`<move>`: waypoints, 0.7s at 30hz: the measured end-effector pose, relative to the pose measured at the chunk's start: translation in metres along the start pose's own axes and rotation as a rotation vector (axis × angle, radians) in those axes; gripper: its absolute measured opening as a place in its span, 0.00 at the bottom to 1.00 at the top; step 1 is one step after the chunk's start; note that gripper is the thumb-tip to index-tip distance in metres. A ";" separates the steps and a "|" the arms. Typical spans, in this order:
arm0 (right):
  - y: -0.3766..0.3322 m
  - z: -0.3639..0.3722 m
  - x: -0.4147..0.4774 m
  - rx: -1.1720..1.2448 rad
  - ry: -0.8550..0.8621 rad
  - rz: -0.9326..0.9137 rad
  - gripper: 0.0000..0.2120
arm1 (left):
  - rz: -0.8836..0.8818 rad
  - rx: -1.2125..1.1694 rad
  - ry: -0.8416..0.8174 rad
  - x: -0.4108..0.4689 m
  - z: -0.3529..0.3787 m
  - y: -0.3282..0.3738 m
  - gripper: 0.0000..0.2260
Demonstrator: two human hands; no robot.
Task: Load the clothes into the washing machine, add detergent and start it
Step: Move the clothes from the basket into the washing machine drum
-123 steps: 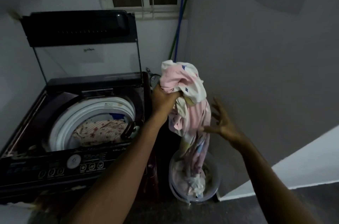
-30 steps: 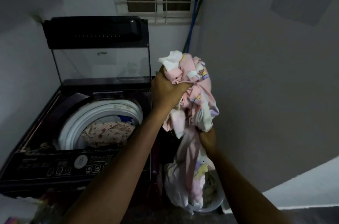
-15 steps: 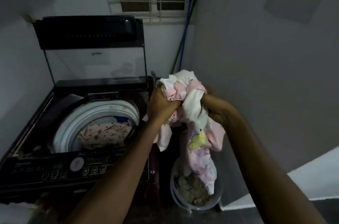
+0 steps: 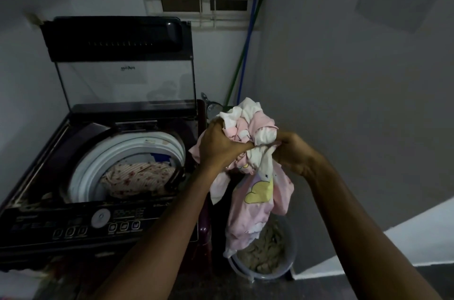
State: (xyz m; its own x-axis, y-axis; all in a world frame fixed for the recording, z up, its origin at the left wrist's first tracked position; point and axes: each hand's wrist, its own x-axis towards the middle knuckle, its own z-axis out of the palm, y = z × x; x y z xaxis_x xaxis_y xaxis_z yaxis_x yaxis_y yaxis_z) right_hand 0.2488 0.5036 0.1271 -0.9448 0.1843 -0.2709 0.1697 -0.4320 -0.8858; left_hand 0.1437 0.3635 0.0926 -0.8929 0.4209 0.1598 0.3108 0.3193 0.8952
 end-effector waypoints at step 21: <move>0.129 -0.038 0.024 -0.320 0.614 -0.384 0.16 | -0.073 -0.165 0.236 0.014 -0.018 0.033 0.28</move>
State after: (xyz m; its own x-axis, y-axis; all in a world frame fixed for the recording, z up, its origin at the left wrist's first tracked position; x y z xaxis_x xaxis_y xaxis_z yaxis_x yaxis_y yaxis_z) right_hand 0.2588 0.4862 -0.0084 -0.6460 0.7633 -0.0010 0.0234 0.0185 -0.9996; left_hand 0.1356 0.3648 0.1317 -0.9680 0.1866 0.1675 0.2030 0.1907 0.9604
